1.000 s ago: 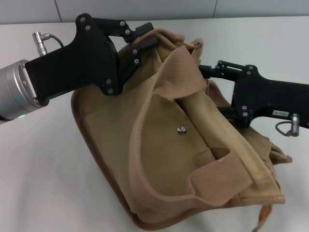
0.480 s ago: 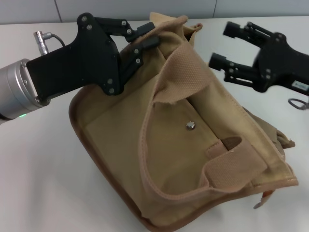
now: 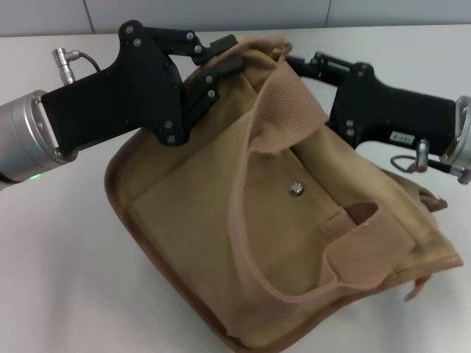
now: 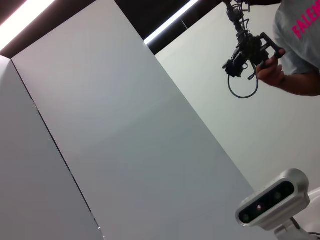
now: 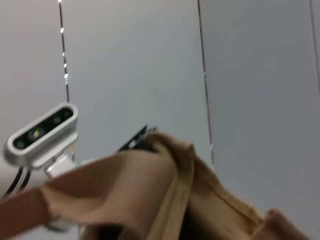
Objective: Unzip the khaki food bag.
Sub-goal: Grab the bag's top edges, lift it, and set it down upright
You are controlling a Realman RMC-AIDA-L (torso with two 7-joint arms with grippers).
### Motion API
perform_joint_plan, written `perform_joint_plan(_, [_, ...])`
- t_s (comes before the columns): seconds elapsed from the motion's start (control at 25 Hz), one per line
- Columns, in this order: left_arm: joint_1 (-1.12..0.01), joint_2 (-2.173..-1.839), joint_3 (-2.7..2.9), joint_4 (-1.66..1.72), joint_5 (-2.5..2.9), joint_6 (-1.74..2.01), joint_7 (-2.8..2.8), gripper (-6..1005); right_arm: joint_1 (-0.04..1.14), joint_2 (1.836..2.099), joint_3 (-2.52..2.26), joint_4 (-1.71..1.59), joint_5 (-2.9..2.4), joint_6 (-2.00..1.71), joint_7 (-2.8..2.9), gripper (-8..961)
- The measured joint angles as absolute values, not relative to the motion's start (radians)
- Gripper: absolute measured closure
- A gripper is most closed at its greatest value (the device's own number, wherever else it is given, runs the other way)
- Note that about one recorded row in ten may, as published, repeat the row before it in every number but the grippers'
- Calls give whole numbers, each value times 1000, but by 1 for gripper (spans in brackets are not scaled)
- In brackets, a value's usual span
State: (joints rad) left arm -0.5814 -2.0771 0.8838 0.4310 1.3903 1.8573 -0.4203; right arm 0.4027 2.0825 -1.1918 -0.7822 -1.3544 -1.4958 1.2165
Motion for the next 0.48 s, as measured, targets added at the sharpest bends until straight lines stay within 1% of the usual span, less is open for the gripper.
perform_joint_plan(0.24, [-582,-2077,884,431,1391,1856,-420,861,338,2080,-1158,-864,-1478,-1517,1279,136])
perform_joint_plan(0.48, [-583,-2077,883,431,1391,1856,-420,859,296,2082,-982,-822,-1475,-1622,1239,140])
